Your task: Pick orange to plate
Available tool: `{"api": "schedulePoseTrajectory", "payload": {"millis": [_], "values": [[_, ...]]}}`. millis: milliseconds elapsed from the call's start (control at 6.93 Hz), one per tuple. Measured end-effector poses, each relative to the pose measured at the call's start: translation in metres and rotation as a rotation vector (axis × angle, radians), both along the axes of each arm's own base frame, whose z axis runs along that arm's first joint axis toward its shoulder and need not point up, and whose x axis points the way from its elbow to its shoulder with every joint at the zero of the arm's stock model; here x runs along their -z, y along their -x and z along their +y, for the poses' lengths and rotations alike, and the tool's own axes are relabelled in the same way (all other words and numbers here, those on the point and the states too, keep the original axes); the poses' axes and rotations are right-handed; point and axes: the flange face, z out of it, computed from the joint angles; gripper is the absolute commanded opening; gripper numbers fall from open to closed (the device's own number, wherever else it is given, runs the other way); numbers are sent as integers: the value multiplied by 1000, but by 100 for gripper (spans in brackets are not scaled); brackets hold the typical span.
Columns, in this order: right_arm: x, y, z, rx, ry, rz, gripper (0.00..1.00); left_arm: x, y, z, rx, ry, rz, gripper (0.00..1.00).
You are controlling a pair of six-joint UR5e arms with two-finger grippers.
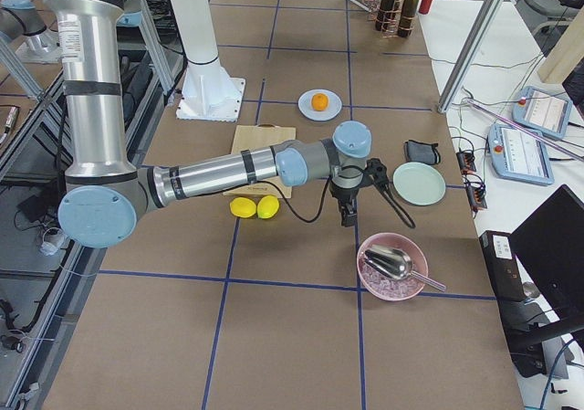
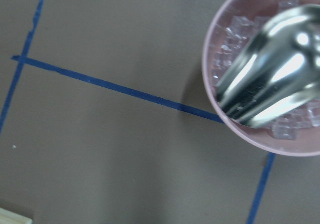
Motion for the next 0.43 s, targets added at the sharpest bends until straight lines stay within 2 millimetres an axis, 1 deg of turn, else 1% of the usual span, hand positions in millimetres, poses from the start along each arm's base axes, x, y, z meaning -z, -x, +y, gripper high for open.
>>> {"api": "schedulePoseTrajectory", "payload": {"millis": [144, 289, 433], "values": [[-14, -29, 0, 18, 6, 9, 100, 1, 9, 6, 8, 56, 1, 100], [-20, -46, -3, 31, 14, 26, 100, -2, 12, 10, 12, 93, 2, 100], [-22, -55, -7, 42, 18, 38, 100, -14, 11, 20, 11, 123, 3, 100]]}}
